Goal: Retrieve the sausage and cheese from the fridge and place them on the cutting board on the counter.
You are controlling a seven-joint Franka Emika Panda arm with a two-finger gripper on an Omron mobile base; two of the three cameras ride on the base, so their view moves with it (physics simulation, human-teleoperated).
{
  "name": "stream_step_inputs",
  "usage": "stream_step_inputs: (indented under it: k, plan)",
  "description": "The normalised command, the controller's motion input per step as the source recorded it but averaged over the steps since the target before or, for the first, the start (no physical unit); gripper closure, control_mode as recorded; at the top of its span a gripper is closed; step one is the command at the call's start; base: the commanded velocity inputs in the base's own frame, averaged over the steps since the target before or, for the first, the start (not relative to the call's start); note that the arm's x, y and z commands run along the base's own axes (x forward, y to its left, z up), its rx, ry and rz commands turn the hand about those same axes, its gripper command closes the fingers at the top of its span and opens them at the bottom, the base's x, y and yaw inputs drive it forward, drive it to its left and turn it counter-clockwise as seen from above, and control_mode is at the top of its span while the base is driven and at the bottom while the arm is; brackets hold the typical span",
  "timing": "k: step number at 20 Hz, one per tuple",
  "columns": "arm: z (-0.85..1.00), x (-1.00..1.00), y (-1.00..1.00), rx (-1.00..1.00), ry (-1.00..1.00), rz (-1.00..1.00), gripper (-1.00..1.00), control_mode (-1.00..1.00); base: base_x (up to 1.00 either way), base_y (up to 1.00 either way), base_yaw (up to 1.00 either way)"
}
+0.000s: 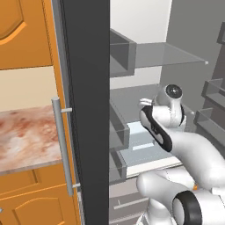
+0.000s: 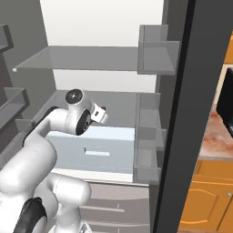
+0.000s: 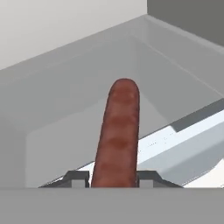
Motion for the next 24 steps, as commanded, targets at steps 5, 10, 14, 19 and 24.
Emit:
stream_step_inputs:
  k: [5, 10, 14, 19, 24]
  plan:
    - [1.0, -0.65, -0.23, -0.01, 0.38, 0.0, 1.0, -1.0, 0.0, 0.0, 0.0]
    - [0.56, -0.36, -0.01, -0.13, 0.31, 0.09, 1.0, -1.0, 0.0, 0.0, 0.0]
    - [-0.27, -0.41, 0.0, -0.04, -0.05, 0.22, 1.0, -1.0, 0.0, 0.0, 0.0]
    - [-0.32, -0.5, -0.13, 0.0, -0.22, 0.21, 1.0, -1.0, 0.0, 0.0, 0.0]
    - [0.22, -0.47, -0.12, -0.02, -0.1, 0.18, 1.0, -1.0, 0.0, 0.0, 0.0]
